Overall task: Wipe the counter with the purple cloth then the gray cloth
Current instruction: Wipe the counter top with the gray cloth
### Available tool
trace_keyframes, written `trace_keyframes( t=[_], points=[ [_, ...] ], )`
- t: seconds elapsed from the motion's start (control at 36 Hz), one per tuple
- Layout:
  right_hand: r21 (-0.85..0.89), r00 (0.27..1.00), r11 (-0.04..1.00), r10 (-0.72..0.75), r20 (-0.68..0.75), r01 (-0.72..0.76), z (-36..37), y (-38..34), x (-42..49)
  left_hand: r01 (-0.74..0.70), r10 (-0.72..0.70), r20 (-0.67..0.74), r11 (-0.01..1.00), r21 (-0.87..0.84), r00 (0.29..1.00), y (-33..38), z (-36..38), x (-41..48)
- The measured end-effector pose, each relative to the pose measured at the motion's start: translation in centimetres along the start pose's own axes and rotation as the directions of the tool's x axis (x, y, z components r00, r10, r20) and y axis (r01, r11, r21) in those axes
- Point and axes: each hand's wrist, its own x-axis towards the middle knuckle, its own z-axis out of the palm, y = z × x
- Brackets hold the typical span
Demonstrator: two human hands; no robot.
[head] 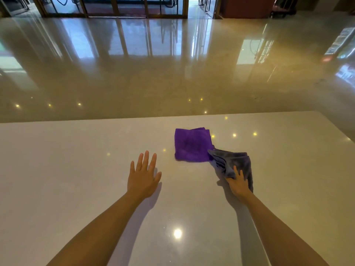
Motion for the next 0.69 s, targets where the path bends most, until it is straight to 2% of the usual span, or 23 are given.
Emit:
trace_keyframes(
  t=[0.36,0.53,0.61,0.69],
  points=[
    [0.020,0.997,0.998,0.063,-0.052,-0.062,7.8,-4.7,-6.2,0.182,-0.183,-0.007,0.982,-0.042,0.983,-9.6,1.1,-7.8],
    [0.048,0.992,0.993,0.109,-0.062,-0.107,11.3,-9.2,-7.8,0.185,-0.184,0.013,0.982,-0.050,0.983,-14.7,1.3,-9.9],
    [-0.075,0.994,0.993,0.093,-0.053,-0.096,13.8,-11.9,-9.1,0.173,-0.171,0.025,0.983,-0.056,0.985,-17.8,1.3,-10.9],
    [-0.098,0.993,0.990,0.099,-0.070,-0.106,15.9,-14.0,-9.8,0.158,-0.157,0.029,0.986,-0.050,0.987,-21.0,1.3,-11.8]
  ],
)
